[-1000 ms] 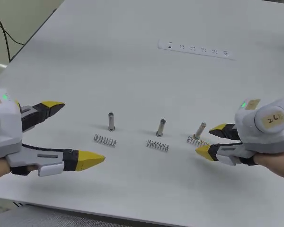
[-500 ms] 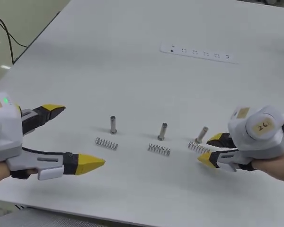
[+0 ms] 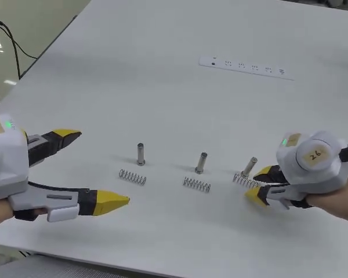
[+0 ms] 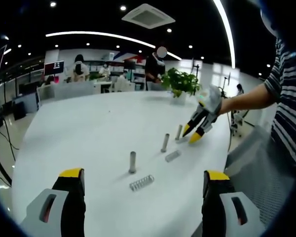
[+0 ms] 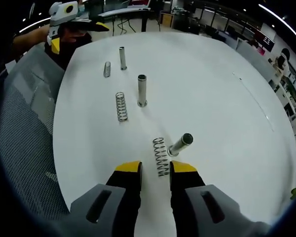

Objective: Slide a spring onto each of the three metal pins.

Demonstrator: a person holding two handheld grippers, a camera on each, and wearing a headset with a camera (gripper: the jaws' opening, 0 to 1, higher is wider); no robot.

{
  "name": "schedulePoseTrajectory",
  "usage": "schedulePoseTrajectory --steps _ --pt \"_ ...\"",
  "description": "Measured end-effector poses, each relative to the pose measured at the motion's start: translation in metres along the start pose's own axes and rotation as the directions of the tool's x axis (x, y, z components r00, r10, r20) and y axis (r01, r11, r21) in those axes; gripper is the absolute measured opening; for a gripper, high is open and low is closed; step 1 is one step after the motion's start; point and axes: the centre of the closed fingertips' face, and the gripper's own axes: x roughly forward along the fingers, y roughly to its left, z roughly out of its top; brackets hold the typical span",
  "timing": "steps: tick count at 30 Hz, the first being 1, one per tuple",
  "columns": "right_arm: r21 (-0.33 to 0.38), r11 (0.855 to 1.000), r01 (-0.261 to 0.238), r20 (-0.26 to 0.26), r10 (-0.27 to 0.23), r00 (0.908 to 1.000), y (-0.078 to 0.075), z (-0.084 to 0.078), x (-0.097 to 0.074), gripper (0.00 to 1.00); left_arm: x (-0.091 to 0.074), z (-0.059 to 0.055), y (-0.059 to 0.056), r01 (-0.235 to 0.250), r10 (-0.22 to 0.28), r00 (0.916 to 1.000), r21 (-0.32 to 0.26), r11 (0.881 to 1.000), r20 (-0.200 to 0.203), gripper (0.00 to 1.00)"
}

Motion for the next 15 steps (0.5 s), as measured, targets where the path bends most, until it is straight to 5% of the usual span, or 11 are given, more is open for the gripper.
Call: schedulePoseTrajectory --steps 15 --pt "-0.034 0.999 -0.024 -0.017 0.023 0.9996 0.0005 -0.0014 0.0056 0.13 0.0016 -0.0003 -0.0029 0.008 -0.008 0.9999 0.002 1.0 -0.006 0.97"
